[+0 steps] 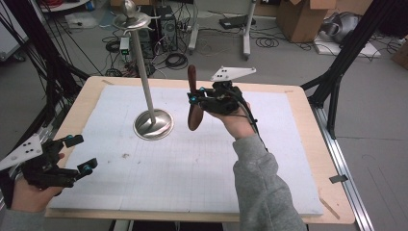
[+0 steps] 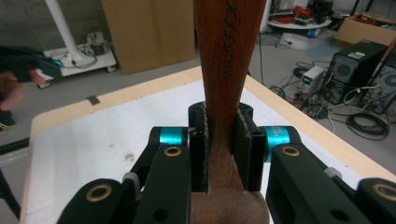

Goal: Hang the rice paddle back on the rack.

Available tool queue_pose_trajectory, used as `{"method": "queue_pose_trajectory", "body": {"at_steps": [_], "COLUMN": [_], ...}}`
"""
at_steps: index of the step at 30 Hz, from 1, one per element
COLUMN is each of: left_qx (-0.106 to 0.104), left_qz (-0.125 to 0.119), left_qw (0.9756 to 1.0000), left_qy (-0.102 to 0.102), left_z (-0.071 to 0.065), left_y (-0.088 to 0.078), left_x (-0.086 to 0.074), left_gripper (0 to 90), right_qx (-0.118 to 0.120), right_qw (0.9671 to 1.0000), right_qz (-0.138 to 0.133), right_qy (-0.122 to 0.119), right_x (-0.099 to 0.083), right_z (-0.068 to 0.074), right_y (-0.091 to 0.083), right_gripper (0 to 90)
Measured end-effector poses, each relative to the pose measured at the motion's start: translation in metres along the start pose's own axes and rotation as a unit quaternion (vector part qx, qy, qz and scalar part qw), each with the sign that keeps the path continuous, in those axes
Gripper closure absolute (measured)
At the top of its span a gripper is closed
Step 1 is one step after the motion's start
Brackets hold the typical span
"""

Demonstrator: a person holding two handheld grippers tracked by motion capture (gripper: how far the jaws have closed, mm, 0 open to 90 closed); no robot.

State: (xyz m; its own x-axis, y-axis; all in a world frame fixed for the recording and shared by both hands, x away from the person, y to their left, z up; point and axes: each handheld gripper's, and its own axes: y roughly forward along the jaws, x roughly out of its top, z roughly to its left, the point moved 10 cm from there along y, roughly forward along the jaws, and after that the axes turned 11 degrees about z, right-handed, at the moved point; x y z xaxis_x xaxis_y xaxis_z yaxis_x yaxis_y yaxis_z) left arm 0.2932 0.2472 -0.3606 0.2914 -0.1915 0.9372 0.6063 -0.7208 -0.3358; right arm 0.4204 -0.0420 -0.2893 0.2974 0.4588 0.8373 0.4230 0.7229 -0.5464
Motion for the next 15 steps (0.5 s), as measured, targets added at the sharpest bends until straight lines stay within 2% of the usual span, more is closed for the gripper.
{"method": "queue_pose_trajectory", "body": {"at_steps": [2, 9, 15], "left_qx": [0.002, 0.005, 0.011], "left_qz": [-0.002, 0.004, 0.007], "left_qw": [1.0, 1.0, 0.9999], "left_qy": [0.0, 0.002, 0.001], "left_z": [0.001, 0.001, 0.002], "left_y": [-0.002, -0.003, -0.006], "left_x": [0.0, -0.002, -0.005], "left_gripper": [3.1, 3.1, 3.1], "right_qx": [-0.007, -0.006, -0.002], "right_qw": [0.9999, 0.9999, 0.9999], "right_qz": [0.008, 0.015, 0.012], "right_qy": [-0.002, -0.002, -0.012], "right_x": [0.001, 0.012, 0.026], "right_z": [-0.001, 0.005, 0.012], "right_y": [0.004, 0.014, 0.011], "right_gripper": [77.7, 77.7, 77.7]}}
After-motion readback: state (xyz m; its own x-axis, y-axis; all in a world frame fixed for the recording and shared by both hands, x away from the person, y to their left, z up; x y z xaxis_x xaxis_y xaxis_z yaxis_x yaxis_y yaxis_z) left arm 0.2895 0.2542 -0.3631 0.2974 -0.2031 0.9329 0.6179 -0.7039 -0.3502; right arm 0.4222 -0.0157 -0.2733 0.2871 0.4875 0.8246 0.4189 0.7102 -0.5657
